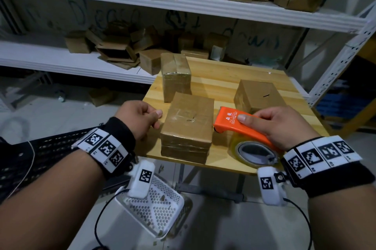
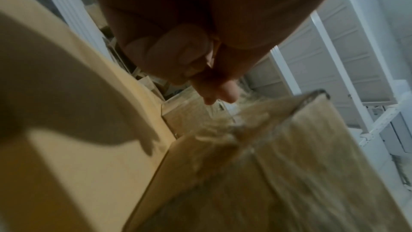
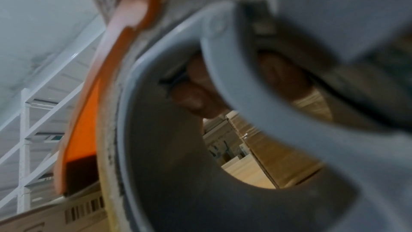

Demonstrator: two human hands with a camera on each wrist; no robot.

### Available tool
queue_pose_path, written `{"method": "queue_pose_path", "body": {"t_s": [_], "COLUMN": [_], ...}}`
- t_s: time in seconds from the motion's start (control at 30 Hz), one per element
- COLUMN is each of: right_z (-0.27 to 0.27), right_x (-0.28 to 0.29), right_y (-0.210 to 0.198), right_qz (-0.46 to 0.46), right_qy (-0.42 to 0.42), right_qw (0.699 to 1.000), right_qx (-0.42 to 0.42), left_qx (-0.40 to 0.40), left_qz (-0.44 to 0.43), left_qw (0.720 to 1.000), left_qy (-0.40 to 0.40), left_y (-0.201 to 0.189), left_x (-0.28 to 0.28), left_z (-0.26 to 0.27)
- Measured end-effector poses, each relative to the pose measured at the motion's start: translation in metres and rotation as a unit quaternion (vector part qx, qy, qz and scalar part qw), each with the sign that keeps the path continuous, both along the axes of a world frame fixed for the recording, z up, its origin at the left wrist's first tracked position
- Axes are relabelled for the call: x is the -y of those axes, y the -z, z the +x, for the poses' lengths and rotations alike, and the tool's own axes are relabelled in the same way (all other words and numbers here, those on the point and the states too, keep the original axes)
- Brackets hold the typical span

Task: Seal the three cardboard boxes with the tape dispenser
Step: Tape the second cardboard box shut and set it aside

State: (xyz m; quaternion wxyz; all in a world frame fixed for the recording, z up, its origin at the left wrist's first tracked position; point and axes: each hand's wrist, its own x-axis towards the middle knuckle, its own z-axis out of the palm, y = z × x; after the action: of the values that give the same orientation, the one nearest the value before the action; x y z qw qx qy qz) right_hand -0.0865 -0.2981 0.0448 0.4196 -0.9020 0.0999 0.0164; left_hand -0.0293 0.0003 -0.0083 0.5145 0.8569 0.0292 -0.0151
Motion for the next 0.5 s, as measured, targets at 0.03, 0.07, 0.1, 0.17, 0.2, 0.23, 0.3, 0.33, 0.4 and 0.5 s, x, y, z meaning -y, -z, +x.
{"method": "queue_pose_path", "body": {"t_s": [0.03, 0.07, 0.1, 0.17, 0.2, 0.23, 0.3, 0.33, 0.4, 0.5], "right_z": [0.000, 0.000, 0.001, 0.001, 0.001, 0.001, 0.000, -0.001, -0.001, -0.001], "right_x": [-0.001, -0.001, -0.002, -0.003, -0.003, -0.004, -0.004, -0.004, -0.005, -0.006], "right_y": [0.000, 0.001, 0.001, 0.001, 0.001, 0.002, 0.003, 0.003, 0.004, 0.005], "right_qz": [0.000, -0.001, -0.004, -0.003, -0.001, 0.000, 0.003, 0.005, 0.007, 0.013], "right_qy": [0.001, 0.002, 0.002, 0.002, 0.002, 0.002, 0.003, 0.003, 0.000, 0.000], "right_qw": [1.000, 1.000, 1.000, 1.000, 1.000, 1.000, 1.000, 1.000, 1.000, 1.000], "right_qx": [-0.006, -0.010, -0.012, -0.014, -0.014, -0.014, -0.012, -0.012, -0.011, -0.008], "left_qx": [-0.007, -0.012, -0.013, -0.009, -0.006, -0.004, -0.008, -0.012, -0.026, -0.019], "left_qz": [0.006, 0.012, 0.023, 0.052, 0.063, 0.076, 0.105, 0.123, 0.169, 0.142], "left_qw": [1.000, 1.000, 1.000, 0.998, 0.998, 0.997, 0.994, 0.992, 0.985, 0.990], "left_qy": [0.004, 0.007, 0.009, 0.015, 0.017, 0.018, 0.016, 0.015, 0.008, -0.020], "left_y": [0.003, 0.006, 0.008, 0.012, 0.012, 0.011, 0.007, 0.006, 0.005, 0.012], "left_x": [0.002, 0.005, 0.008, 0.012, 0.014, 0.015, 0.015, 0.015, 0.016, 0.014], "left_z": [0.000, 0.000, 0.000, 0.001, 0.002, 0.003, 0.005, 0.006, 0.004, 0.003]}}
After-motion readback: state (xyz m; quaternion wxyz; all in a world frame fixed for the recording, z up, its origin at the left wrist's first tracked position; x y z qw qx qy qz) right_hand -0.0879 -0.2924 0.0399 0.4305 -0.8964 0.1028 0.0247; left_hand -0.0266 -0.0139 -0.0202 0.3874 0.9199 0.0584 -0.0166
